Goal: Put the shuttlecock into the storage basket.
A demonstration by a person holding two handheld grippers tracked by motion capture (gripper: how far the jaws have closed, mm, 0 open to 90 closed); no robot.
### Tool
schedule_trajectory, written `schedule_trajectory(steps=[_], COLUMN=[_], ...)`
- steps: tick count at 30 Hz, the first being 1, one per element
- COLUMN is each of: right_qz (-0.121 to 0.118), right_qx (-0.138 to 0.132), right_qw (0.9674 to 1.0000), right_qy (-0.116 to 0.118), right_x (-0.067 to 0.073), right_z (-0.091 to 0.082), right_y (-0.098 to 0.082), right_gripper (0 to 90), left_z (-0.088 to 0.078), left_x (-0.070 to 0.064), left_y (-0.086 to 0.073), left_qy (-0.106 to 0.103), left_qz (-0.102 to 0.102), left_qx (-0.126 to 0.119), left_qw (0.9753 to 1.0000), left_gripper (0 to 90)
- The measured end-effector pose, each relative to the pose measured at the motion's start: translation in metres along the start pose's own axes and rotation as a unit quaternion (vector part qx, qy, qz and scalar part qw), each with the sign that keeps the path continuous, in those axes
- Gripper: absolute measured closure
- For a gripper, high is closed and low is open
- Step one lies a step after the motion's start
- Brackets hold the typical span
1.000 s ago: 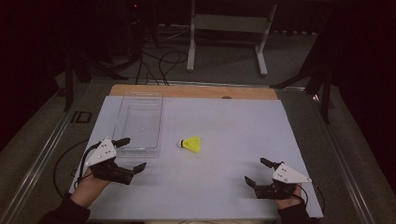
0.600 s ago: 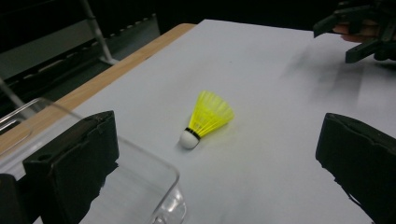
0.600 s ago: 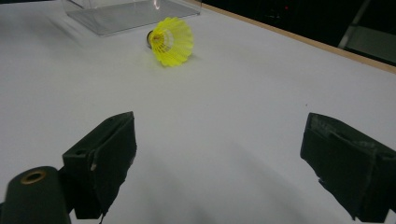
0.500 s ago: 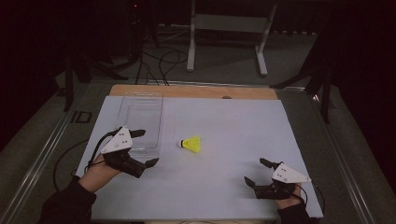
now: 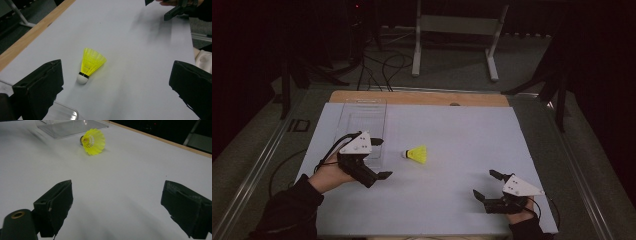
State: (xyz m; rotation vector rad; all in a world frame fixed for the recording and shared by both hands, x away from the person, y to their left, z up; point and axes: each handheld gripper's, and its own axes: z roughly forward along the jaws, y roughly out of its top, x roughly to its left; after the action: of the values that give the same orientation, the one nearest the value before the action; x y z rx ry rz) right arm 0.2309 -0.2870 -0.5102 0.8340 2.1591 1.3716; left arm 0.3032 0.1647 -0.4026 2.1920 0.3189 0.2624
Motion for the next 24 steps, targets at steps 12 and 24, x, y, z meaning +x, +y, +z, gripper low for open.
schedule_trajectory(steps=[12, 24], right_qz=[-0.003, -0.002], right_qx=[-0.006, -0.002], right_qw=[1.0, 1.0], right_qy=[-0.006, 0.001], right_x=[-0.001, 0.0], right_z=[-0.001, 0.0], right_y=[0.001, 0.0], right_gripper=[10.5, 10.5], left_z=[0.012, 0.039], left_x=[0.01, 0.033], left_y=[0.013, 0.023], left_qy=[-0.021, -0.039], left_qz=[0.03, 0.04], left_qx=[0.018, 0.056], left_qw=[0.9992, 0.9969], left_gripper=[0.1, 0.1])
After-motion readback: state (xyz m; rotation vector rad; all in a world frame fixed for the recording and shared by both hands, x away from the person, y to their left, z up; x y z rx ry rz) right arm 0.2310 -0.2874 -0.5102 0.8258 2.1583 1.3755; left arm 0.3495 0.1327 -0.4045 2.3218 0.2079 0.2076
